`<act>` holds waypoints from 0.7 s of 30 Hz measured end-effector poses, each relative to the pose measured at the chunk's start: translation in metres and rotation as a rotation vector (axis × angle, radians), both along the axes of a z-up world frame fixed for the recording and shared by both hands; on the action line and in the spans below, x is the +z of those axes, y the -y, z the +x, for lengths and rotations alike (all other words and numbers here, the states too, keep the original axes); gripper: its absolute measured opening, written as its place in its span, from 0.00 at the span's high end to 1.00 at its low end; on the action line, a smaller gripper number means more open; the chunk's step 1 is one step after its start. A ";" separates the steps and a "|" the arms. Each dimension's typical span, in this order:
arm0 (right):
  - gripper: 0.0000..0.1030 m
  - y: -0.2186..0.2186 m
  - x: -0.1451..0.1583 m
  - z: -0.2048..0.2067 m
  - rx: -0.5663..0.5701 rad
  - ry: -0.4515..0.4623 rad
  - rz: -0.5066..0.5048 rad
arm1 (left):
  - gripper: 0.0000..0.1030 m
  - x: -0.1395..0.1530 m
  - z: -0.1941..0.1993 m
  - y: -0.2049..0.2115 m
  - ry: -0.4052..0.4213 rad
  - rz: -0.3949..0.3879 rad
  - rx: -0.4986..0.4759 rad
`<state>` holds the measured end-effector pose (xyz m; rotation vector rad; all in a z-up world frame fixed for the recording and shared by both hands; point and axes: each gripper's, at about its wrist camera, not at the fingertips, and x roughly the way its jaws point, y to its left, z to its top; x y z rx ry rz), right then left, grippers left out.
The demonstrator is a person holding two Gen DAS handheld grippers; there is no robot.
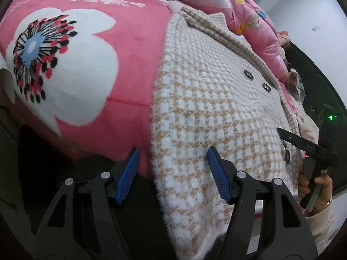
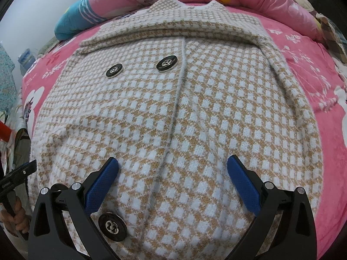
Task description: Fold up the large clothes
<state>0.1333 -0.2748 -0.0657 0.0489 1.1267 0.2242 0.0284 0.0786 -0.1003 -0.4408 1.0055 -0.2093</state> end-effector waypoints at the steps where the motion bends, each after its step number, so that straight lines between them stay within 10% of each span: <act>1: 0.06 0.001 0.000 0.000 0.001 0.000 0.000 | 0.41 0.000 0.001 0.001 -0.001 0.002 -0.006; 21: 0.06 0.002 0.001 -0.001 -0.002 0.001 -0.004 | 0.41 0.008 -0.013 0.033 -0.073 0.002 -0.136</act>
